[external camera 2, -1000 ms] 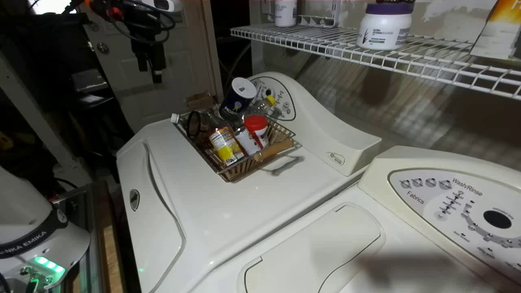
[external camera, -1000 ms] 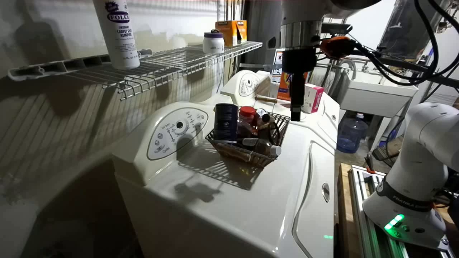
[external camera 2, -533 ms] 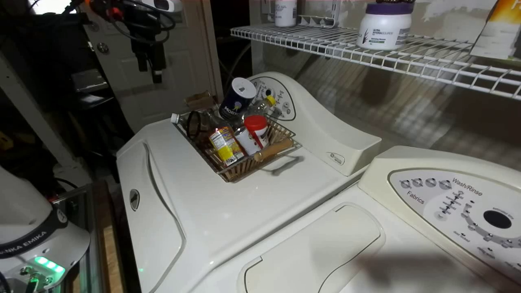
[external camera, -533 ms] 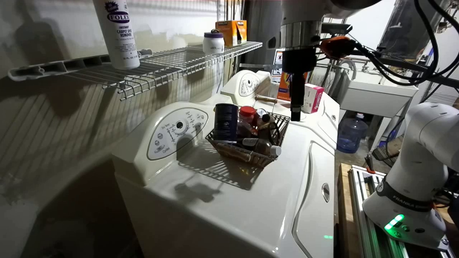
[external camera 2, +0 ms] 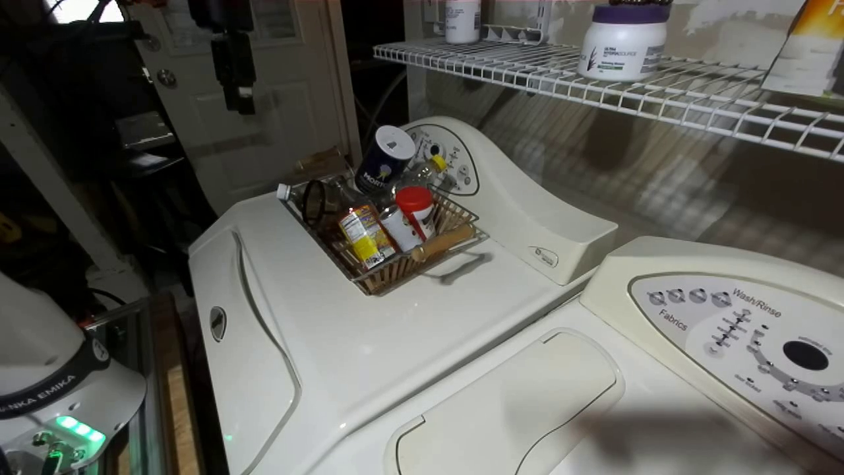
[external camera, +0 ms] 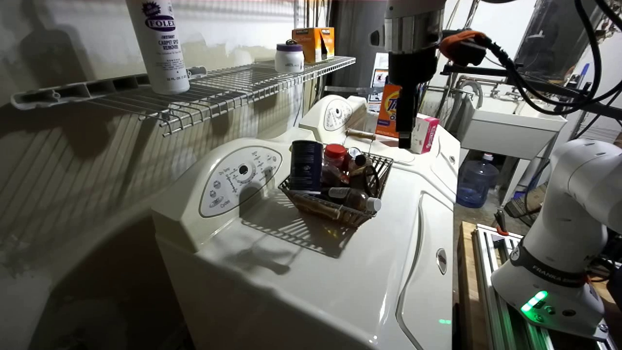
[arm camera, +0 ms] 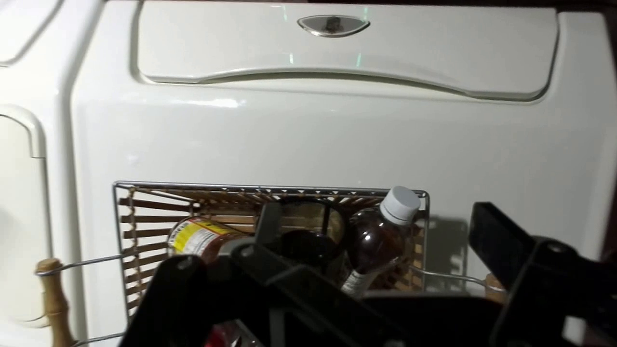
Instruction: Put the vinegar bottle on the bottom shelf.
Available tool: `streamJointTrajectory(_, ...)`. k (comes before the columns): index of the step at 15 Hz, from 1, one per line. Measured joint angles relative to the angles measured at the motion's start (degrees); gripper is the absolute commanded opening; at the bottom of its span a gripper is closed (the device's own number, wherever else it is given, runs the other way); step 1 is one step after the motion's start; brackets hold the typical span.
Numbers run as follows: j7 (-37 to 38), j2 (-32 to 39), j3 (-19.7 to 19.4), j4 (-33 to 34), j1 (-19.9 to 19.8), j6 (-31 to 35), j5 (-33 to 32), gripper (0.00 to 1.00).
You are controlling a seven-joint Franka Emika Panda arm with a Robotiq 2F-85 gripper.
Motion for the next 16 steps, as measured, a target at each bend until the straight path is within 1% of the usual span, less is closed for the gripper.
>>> streamJointTrajectory(3,6.33,1.18,2.47,2.69,-0.83,-2.55,-6.02,1.0)
streamJointTrajectory(5,8.43,3.04,3.23,4.0,-1.18,-2.95,-8.37,1.0)
streamJointTrajectory(9,9.04,5.38,3.32,5.33,-1.55,-3.09,-9.09,1.0)
streamJointTrajectory(16,9.09,5.43,3.27,5.46,-1.48,-3.18,-9.1,1.0)
